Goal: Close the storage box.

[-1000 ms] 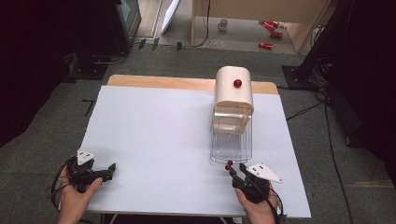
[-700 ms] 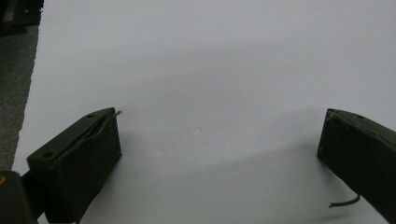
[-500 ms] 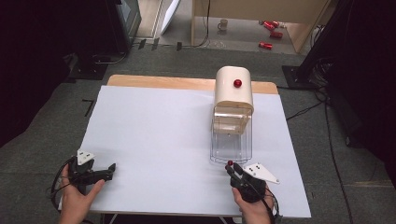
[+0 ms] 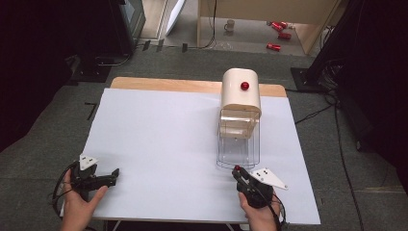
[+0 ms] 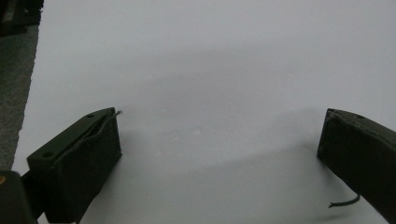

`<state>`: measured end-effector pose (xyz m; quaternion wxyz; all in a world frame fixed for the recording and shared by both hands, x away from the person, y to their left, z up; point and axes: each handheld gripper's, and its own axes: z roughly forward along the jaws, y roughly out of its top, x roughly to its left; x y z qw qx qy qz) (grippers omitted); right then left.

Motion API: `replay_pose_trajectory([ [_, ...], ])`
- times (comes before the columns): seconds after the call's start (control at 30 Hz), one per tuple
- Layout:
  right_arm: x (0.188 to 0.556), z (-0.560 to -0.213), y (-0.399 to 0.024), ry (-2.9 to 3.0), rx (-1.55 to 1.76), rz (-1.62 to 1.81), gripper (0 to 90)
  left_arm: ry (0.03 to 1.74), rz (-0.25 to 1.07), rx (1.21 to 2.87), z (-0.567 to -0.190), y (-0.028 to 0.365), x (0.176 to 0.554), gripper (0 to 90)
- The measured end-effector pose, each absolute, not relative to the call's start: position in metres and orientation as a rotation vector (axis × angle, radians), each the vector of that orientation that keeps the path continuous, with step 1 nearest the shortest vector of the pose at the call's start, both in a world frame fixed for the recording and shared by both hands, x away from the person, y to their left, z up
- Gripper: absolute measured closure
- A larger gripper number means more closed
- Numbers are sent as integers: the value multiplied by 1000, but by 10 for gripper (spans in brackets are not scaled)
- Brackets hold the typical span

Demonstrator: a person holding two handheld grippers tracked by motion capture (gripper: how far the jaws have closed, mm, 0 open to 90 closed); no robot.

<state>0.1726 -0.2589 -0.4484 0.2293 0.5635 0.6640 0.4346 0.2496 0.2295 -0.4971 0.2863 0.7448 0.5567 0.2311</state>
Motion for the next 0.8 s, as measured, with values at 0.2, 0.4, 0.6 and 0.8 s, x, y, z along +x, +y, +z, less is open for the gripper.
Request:
replay_pose_trajectory([
  [0.2, 171, -434, -256, 1811, 1538, 1208, 747, 1489, 618, 1992, -497, 229, 250, 0],
  [0.4, 176, -420, -252, 1810, 1511, 1207, 747, 1488, 617, 1994, -497, 229, 250, 0],
  [0.6, 184, -419, -251, 1816, 1514, 1197, 747, 1489, 618, 1992, -497, 229, 250, 0],
  [0.8, 194, -415, -253, 1805, 1513, 1194, 747, 1489, 618, 1992, -497, 229, 250, 0],
])
